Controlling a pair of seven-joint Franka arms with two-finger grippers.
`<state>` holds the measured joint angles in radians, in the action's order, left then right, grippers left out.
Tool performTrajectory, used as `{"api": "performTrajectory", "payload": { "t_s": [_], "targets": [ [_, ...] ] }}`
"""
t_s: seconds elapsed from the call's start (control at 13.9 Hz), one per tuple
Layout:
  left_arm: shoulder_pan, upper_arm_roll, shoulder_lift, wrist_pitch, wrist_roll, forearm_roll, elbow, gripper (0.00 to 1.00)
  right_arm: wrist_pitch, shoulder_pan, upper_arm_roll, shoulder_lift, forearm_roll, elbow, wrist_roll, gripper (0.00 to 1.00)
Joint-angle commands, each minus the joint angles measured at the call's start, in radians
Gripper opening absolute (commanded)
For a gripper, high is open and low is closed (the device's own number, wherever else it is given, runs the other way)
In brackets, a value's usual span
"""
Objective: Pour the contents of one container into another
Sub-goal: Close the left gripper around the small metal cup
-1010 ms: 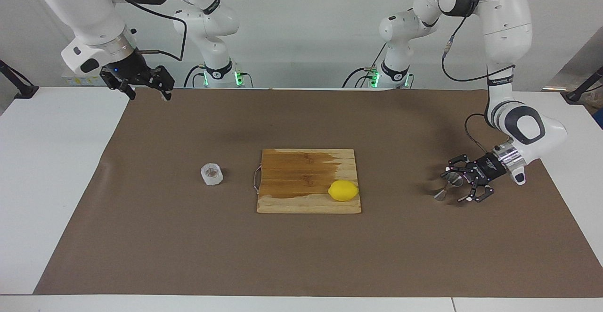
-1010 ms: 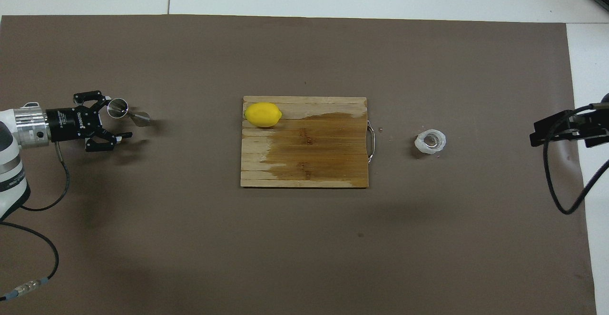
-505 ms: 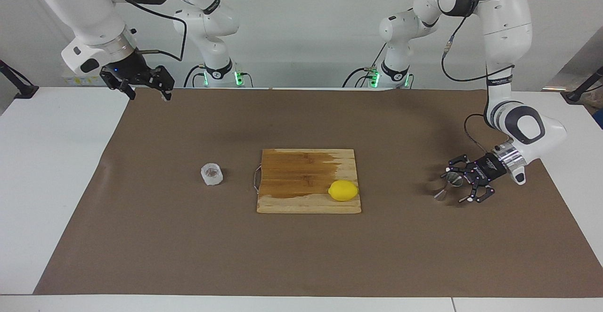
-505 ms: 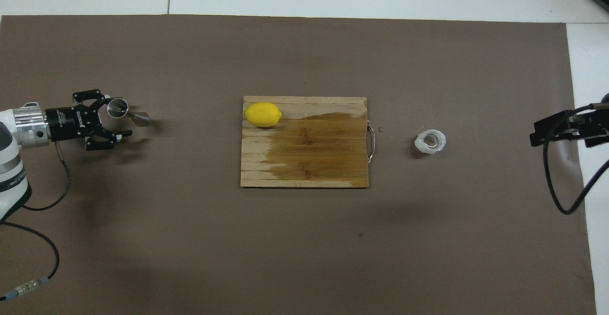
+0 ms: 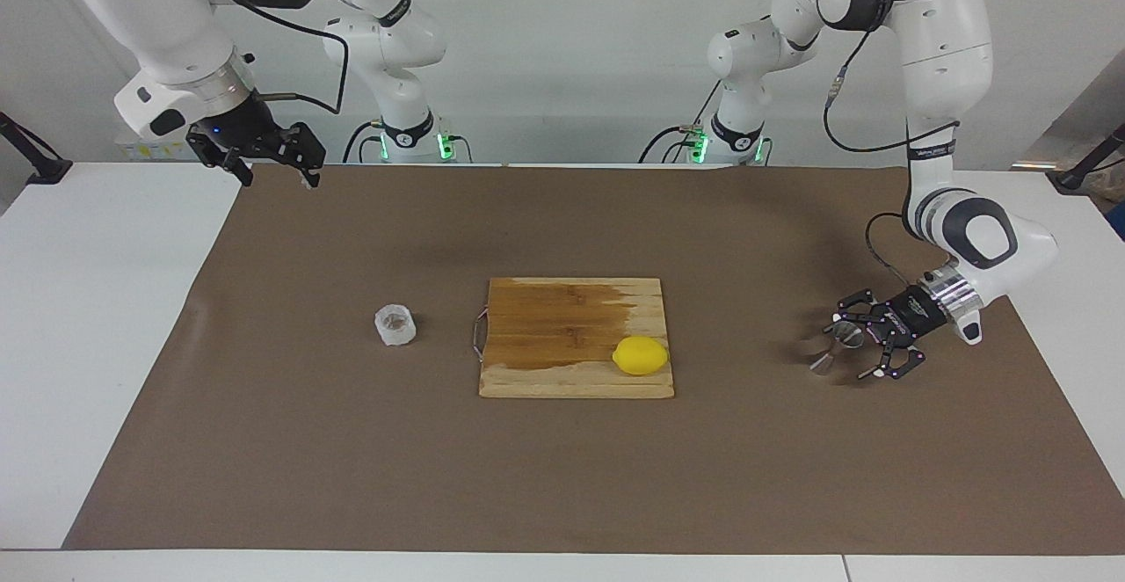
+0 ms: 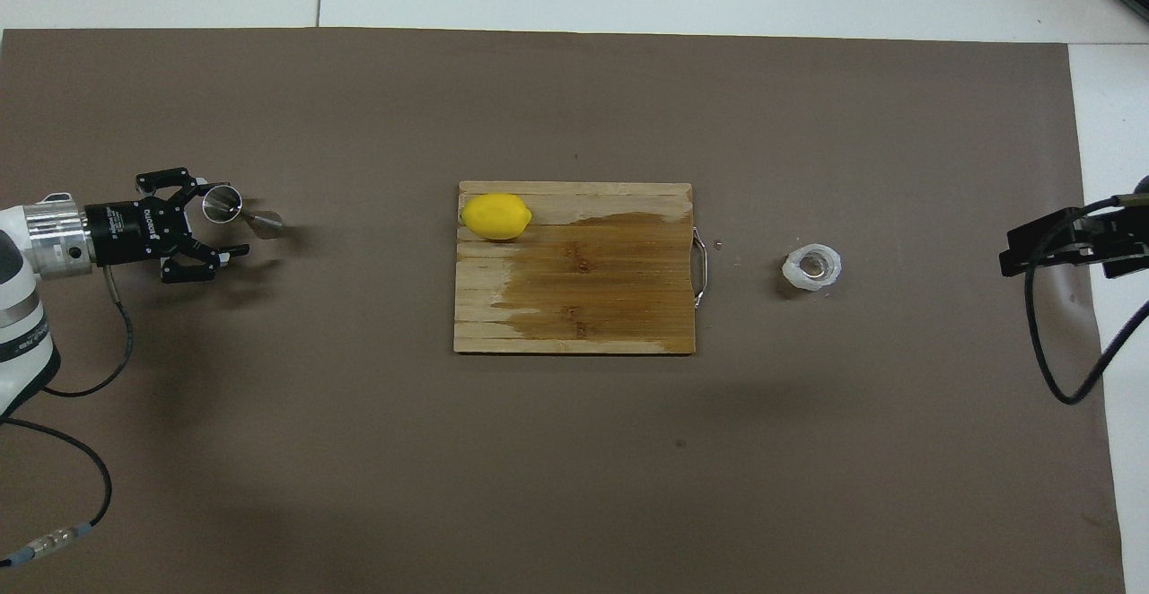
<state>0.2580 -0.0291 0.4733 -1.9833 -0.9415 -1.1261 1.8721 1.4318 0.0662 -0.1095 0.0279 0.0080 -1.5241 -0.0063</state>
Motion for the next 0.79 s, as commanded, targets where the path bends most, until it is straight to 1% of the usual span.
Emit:
{"api": "performTrajectory", "payload": {
  "t_s": [0.0, 0.65, 0.72],
  "targets": [
    [0.006, 0.005, -0.035, -0.017, -0.011, -0.030, 0.041, 1.00, -0.002, -0.016, 0.010, -0.020, 0.018, -0.022, -0.011, 1.00],
    [-0.017, 0.008, -0.062, -0.017, -0.006, -0.057, 0.055, 0.99, -0.002, -0.016, 0.010, -0.022, 0.018, -0.022, -0.011, 1.00],
    [-0.022, 0.008, -0.062, -0.020, -0.006, -0.061, 0.055, 0.82, -0.002, -0.016, 0.010, -0.020, 0.018, -0.022, -0.011, 1.00]
  ]
}}
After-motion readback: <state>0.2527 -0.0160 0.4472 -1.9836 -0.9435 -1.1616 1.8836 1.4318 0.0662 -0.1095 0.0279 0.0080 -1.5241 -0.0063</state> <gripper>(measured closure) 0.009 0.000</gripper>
